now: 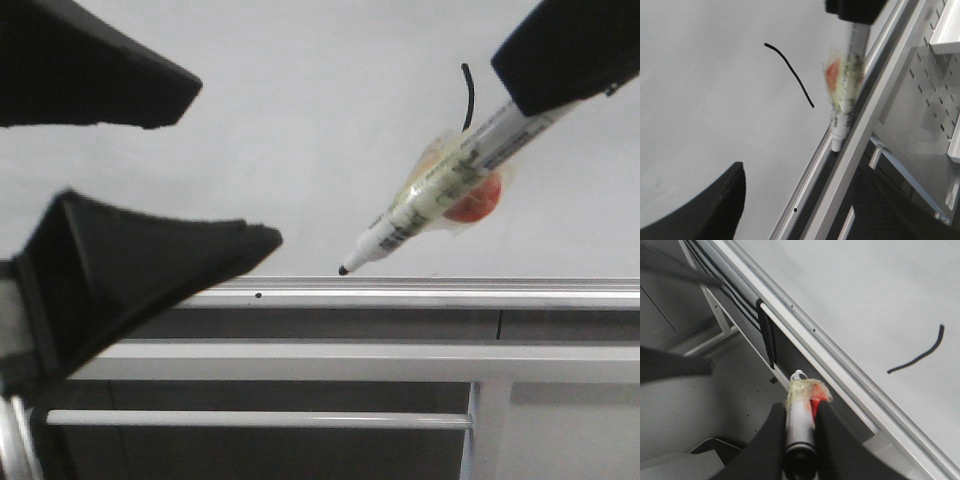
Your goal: Write number 1 on whiteboard
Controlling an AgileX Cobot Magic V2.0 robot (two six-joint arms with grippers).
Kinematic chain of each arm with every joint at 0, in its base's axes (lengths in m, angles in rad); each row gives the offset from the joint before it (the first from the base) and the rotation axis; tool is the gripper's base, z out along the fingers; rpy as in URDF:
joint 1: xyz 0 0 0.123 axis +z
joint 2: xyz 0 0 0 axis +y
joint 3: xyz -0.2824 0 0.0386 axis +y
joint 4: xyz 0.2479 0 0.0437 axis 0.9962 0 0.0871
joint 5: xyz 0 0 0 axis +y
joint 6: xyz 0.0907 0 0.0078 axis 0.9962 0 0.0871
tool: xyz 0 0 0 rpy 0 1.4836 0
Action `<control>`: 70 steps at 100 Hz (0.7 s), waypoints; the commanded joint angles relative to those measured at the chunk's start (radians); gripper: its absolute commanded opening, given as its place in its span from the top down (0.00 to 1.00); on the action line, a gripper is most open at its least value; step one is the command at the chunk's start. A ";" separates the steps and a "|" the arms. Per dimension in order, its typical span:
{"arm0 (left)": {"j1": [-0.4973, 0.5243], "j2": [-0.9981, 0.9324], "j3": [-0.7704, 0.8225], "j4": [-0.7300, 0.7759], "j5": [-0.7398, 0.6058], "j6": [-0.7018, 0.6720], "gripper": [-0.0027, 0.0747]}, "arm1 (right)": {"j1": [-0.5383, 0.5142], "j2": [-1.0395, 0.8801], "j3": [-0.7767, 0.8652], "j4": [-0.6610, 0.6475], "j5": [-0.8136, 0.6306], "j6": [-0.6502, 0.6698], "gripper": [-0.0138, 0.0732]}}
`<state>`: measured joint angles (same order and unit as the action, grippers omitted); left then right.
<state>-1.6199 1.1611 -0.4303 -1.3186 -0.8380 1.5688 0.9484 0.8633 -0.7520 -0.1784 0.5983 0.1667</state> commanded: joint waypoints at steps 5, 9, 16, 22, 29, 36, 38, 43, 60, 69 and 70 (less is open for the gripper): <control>-0.007 0.030 -0.031 0.050 -0.076 -0.006 0.42 | 0.002 -0.002 -0.061 0.012 -0.065 -0.004 0.89; -0.007 0.037 -0.041 0.050 -0.093 -0.010 0.42 | 0.002 -0.002 -0.068 0.024 -0.065 -0.004 0.89; -0.007 0.051 -0.064 0.050 -0.100 -0.010 0.42 | 0.002 -0.002 -0.078 0.042 -0.063 -0.004 0.89; 0.003 0.062 -0.080 0.050 -0.103 -0.010 0.42 | 0.006 -0.002 -0.080 0.049 -0.068 -0.004 0.89; 0.023 0.073 -0.093 0.050 -0.108 -0.010 0.42 | 0.018 -0.002 -0.080 0.054 -0.068 -0.004 0.89; 0.046 0.084 -0.100 0.053 -0.106 -0.010 0.42 | 0.034 -0.002 -0.080 0.054 -0.075 -0.004 0.89; 0.051 0.089 -0.100 0.058 -0.101 -0.010 0.42 | 0.038 -0.002 -0.080 0.054 -0.081 -0.004 0.89; 0.059 0.091 -0.101 0.072 -0.089 -0.010 0.42 | 0.043 -0.002 -0.080 0.054 -0.092 -0.004 0.89; 0.061 0.093 -0.106 0.108 -0.070 -0.010 0.42 | 0.044 -0.002 -0.080 0.057 -0.099 -0.004 0.89; 0.061 0.093 -0.106 0.108 -0.070 -0.010 0.42 | 0.044 -0.002 -0.080 0.059 -0.110 -0.004 0.89; 0.061 0.093 -0.106 0.108 -0.070 -0.010 0.42 | 0.044 -0.002 -0.080 0.059 -0.111 -0.004 0.89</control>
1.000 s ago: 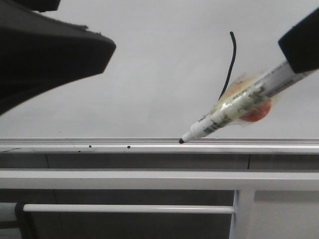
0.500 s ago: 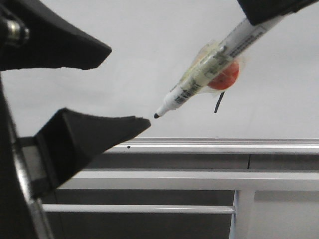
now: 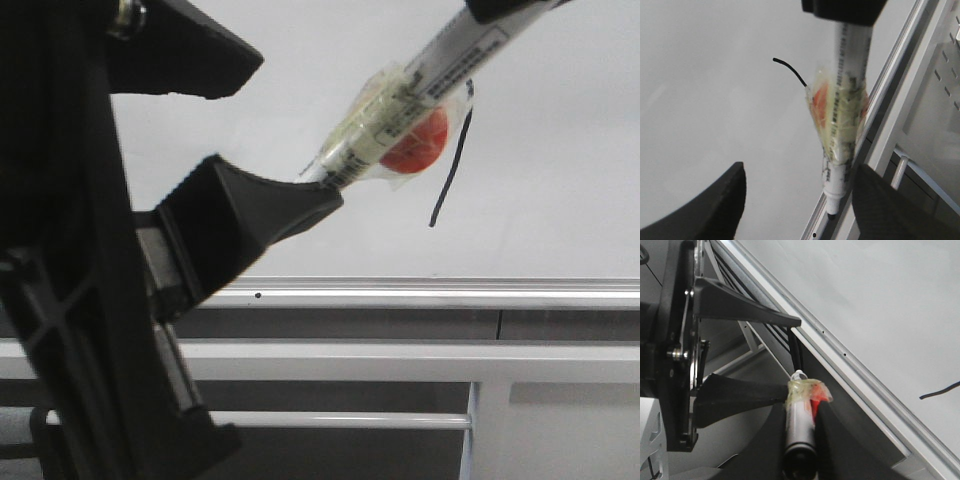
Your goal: Write number 1 on whiteboard
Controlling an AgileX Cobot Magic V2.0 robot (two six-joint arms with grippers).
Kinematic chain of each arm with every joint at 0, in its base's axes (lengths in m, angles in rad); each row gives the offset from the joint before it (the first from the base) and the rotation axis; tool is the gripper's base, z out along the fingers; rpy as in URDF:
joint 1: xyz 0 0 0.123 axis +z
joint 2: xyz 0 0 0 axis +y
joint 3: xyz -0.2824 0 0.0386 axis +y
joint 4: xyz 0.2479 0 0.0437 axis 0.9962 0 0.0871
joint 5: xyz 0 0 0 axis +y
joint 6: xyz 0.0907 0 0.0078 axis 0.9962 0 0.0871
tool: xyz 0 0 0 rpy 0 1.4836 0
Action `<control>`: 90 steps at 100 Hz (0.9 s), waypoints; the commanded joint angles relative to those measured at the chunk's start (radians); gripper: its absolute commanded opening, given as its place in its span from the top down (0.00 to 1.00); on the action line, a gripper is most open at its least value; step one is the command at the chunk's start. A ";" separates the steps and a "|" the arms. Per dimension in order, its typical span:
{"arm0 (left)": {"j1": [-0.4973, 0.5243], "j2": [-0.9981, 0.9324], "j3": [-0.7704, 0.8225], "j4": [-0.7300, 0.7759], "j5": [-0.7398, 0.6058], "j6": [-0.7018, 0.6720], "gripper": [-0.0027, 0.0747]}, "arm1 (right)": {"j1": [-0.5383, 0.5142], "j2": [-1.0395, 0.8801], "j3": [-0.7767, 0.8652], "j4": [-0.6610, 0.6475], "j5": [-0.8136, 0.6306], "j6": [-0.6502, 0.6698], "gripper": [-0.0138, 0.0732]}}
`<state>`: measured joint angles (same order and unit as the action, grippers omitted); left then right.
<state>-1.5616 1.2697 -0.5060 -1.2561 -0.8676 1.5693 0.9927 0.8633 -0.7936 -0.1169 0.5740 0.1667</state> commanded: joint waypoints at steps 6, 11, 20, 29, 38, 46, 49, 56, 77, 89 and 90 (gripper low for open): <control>0.003 -0.016 -0.030 0.044 -0.041 -0.010 0.42 | 0.000 -0.002 -0.039 -0.002 -0.102 -0.004 0.89; 0.003 -0.016 -0.030 0.044 -0.041 -0.010 0.42 | 0.000 -0.002 -0.039 -0.002 -0.106 -0.004 0.89; 0.003 -0.016 -0.030 0.043 -0.041 -0.010 0.42 | 0.000 -0.002 -0.039 -0.002 -0.106 -0.004 0.89; 0.003 -0.016 -0.030 0.041 -0.041 -0.010 0.42 | 0.000 -0.002 -0.039 -0.002 -0.106 -0.004 0.89; 0.003 -0.016 -0.030 0.034 -0.041 -0.010 0.42 | 0.000 -0.002 -0.039 0.006 -0.113 -0.004 0.89; 0.003 -0.016 -0.030 0.023 -0.041 -0.010 0.42 | 0.000 -0.002 -0.039 0.009 -0.114 -0.004 0.89; 0.003 -0.016 -0.030 0.020 -0.041 -0.010 0.42 | 0.000 -0.002 -0.039 0.009 -0.114 -0.004 0.89; 0.003 -0.016 -0.030 0.021 -0.041 -0.010 0.42 | 0.000 -0.002 -0.039 0.019 -0.117 -0.004 0.89; 0.003 -0.016 -0.030 0.021 -0.068 -0.010 0.42 | 0.000 -0.002 -0.039 0.019 -0.121 -0.004 0.89; 0.003 -0.016 -0.030 0.021 -0.067 -0.010 0.44 | 0.000 -0.002 -0.039 0.021 -0.126 -0.004 0.89; 0.003 -0.016 -0.030 0.021 -0.067 -0.010 0.45 | 0.000 -0.002 -0.039 0.021 -0.126 -0.004 0.89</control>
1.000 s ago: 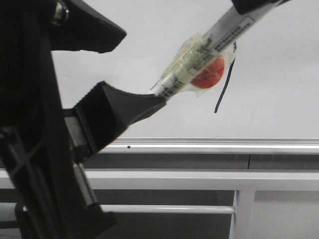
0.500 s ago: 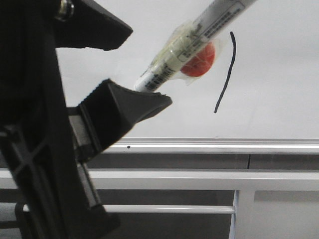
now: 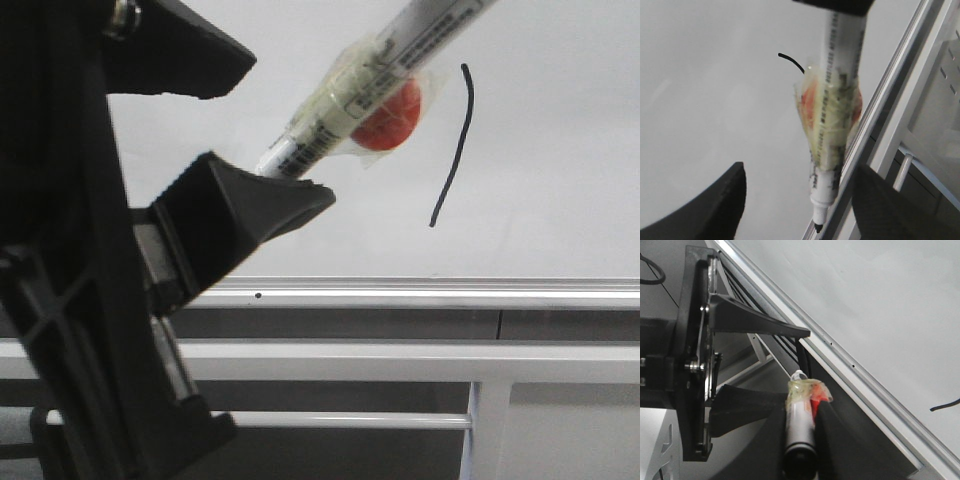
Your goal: Write number 1 on whiteboard
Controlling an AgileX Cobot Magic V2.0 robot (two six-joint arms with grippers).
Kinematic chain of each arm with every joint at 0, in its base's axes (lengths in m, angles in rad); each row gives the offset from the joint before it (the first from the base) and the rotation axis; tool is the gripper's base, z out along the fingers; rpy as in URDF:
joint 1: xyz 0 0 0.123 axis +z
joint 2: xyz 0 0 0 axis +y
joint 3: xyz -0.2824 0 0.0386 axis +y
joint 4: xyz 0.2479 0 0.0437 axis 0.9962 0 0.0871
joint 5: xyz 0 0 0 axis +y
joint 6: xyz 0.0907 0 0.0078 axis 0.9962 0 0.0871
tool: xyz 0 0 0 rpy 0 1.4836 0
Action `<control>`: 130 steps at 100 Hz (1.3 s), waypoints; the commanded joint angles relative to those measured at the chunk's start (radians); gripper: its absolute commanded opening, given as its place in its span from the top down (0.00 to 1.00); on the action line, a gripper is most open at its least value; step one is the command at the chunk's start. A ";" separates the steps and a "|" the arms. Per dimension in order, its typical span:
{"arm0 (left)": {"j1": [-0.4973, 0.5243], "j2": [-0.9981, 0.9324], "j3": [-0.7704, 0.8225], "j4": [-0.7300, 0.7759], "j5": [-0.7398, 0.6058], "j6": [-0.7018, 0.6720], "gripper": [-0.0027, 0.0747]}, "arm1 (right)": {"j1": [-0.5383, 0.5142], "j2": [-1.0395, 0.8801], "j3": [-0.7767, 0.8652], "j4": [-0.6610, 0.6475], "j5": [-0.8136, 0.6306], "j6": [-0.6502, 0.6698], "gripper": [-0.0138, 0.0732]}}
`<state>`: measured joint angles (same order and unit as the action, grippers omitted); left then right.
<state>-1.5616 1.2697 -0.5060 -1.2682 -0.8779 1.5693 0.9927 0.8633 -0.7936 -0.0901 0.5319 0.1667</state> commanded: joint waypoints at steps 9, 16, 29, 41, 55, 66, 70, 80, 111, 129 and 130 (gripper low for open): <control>0.003 -0.016 -0.030 0.033 -0.052 -0.010 0.58 | 0.000 -0.002 -0.039 -0.002 -0.093 -0.004 0.89; 0.003 -0.016 -0.030 0.033 -0.046 -0.010 0.72 | 0.000 -0.002 -0.039 0.000 -0.095 -0.004 0.89; 0.003 -0.016 -0.030 0.032 -0.046 -0.010 0.99 | 0.000 -0.002 -0.039 0.000 -0.095 -0.004 0.89; 0.003 -0.016 -0.030 0.028 -0.046 -0.010 0.99 | 0.000 -0.002 -0.039 0.000 -0.095 -0.004 0.89; 0.003 -0.016 -0.030 0.014 -0.046 -0.010 0.99 | 0.000 -0.002 -0.039 0.005 -0.109 -0.004 0.89; 0.003 -0.016 -0.030 0.001 -0.053 -0.010 0.99 | 0.000 -0.002 -0.039 0.005 -0.127 -0.004 0.84; 0.003 -0.016 -0.030 -0.005 -0.058 -0.010 0.99 | 0.000 -0.002 -0.039 0.005 -0.135 -0.004 0.76; 0.003 -0.016 -0.030 -0.043 -0.076 -0.018 0.99 | 0.000 -0.008 -0.039 0.001 -0.170 -0.004 0.49; 0.003 -0.016 -0.030 -0.065 -0.164 -0.292 0.99 | -0.003 -0.106 -0.039 -0.222 -0.187 -0.004 0.70; 0.003 -0.016 -0.021 -0.065 -0.164 -0.484 0.99 | -0.003 -0.173 -0.039 -0.226 -0.089 -0.004 0.91; 0.003 -0.016 -0.022 -0.065 -0.164 -0.490 0.99 | -0.003 -0.173 -0.039 -0.226 -0.086 -0.004 0.91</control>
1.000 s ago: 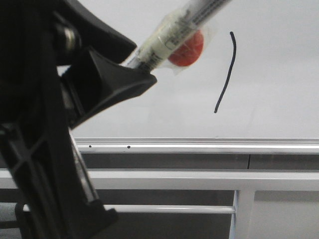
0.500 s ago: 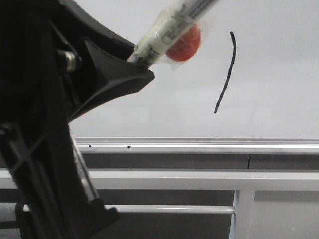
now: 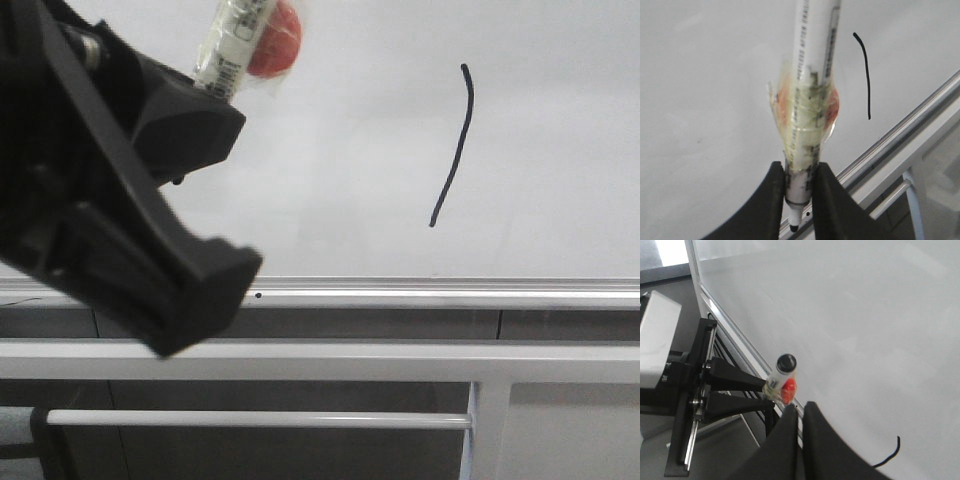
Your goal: Write number 1 on whiteboard
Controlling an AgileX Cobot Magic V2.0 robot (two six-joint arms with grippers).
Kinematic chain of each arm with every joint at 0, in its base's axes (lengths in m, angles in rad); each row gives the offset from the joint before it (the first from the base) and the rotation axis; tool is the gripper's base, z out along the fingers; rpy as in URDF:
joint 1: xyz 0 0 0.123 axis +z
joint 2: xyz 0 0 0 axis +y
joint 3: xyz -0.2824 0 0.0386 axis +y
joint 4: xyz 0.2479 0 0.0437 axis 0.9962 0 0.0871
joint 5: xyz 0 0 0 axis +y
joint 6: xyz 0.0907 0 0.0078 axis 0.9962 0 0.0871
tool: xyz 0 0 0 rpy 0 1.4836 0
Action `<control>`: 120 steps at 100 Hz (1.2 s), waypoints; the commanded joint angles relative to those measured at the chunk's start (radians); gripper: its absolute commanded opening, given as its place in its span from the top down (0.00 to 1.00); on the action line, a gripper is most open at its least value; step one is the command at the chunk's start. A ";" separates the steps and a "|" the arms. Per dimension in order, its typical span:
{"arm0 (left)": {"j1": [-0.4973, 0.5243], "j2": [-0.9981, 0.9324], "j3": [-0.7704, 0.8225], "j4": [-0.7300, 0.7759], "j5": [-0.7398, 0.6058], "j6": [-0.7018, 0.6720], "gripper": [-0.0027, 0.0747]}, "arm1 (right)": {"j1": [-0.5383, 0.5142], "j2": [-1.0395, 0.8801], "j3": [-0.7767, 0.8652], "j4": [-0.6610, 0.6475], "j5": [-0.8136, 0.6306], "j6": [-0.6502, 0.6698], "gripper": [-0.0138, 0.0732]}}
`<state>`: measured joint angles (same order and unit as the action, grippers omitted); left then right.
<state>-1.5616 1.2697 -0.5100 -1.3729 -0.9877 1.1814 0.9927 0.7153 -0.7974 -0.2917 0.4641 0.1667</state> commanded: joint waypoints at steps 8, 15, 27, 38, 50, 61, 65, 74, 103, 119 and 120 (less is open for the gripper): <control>0.003 -0.016 -0.003 0.029 -0.055 -0.183 0.99 | -0.003 -0.044 -0.033 -0.027 0.017 -0.004 0.91; 0.003 -0.016 0.019 0.031 -0.057 -0.257 0.99 | -0.003 -0.055 -0.033 -0.051 0.039 -0.004 0.91; 0.003 -0.016 0.071 0.031 -0.095 -0.405 0.99 | -0.003 -0.072 -0.017 -0.085 0.023 -0.004 0.91; 0.003 -0.009 0.113 0.041 -0.147 -0.542 0.99 | -0.003 -0.100 0.024 -0.128 -0.039 -0.004 0.91; 0.003 0.028 0.137 0.066 -0.192 -0.633 0.99 | -0.003 -0.132 0.092 -0.154 -0.114 -0.004 0.91; 0.003 0.088 0.137 0.084 -0.236 -0.711 0.99 | -0.005 -0.150 0.148 -0.154 -0.144 0.001 0.91; 0.003 0.110 0.137 0.099 -0.250 -0.736 0.99 | -0.004 -0.155 0.163 -0.154 -0.144 0.007 0.91; 0.003 0.167 0.137 0.104 -0.289 -0.813 0.99 | -0.004 -0.163 0.190 -0.165 -0.142 0.041 0.89; 0.003 0.252 0.137 0.155 -0.347 -0.934 0.99 | -0.044 -0.176 0.200 -0.210 -0.128 0.087 0.89; 0.021 0.253 0.137 0.157 -0.325 -0.959 0.99 | -0.050 -0.176 0.200 -0.210 -0.124 0.087 0.89; 0.026 0.253 0.137 0.160 -0.323 -0.959 0.99 | -0.050 -0.176 0.200 -0.210 -0.124 0.087 0.89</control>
<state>-1.5528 1.5407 -0.3600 -1.2469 -1.1449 0.2443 0.9497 0.5403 -0.5716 -0.4762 0.4021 0.2501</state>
